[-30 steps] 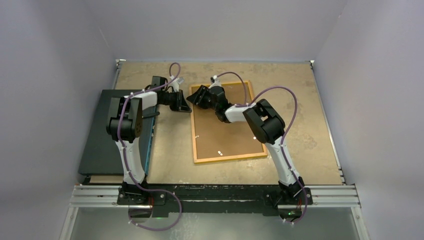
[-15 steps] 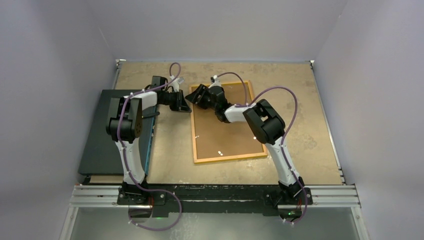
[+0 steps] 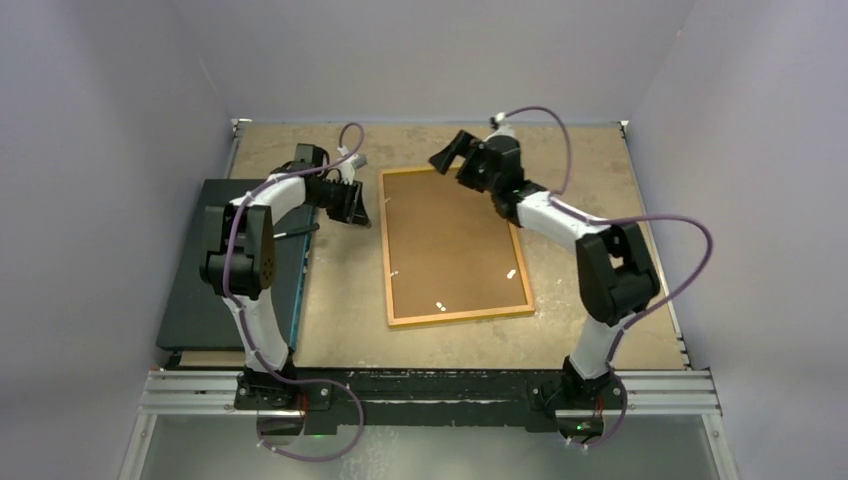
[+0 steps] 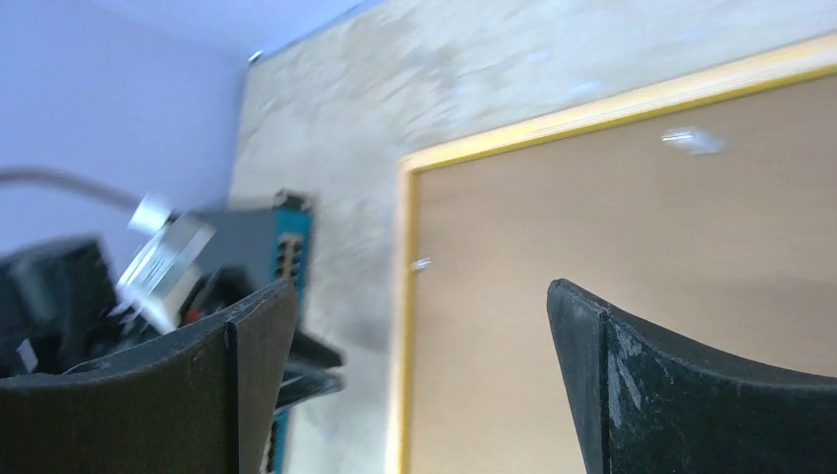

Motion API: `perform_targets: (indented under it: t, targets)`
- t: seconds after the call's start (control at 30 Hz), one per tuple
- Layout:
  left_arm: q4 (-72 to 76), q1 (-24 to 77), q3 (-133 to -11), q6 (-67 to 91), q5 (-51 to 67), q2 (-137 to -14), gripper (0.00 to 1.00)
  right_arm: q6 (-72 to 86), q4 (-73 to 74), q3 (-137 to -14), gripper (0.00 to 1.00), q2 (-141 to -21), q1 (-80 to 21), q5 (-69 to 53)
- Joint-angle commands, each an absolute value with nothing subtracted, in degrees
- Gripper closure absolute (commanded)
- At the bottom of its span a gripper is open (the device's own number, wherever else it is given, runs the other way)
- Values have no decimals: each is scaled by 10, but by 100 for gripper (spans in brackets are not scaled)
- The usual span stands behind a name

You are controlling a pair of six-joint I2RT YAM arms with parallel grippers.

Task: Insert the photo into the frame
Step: Install the photo frame at the center of the board, then adjust the photo frame at the center of the board.

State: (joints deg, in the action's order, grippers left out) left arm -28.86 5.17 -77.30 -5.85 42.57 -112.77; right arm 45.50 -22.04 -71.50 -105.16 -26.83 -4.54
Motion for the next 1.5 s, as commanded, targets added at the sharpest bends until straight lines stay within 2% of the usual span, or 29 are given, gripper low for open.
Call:
perform_targets:
  t: [0.0, 0.23, 0.6, 1.03, 1.27, 1.47]
  targets:
    - [-320, 99, -734, -176, 338, -1086, 72, 399, -96, -673, 1, -998, -184, 6]
    - [-289, 176, -668, -223, 245, -1064, 76, 357, -27, -723, 1, -1035, -97, 30]
    - [-280, 253, -606, -256, 222, -1045, 81, 366, -21, -848, 1, -1208, -87, -35]
    - [-234, 396, -680, -184, 268, -1146, 80, 390, -15, -1038, 1, -1343, -208, -158]
    - [-208, 445, -727, -146, 305, -1187, 70, 387, -31, -1039, 1, -1359, -247, -239]
    - [-278, 445, -769, -154, 318, -1161, 58, 352, -1, -1014, 1, -1294, -230, -196]
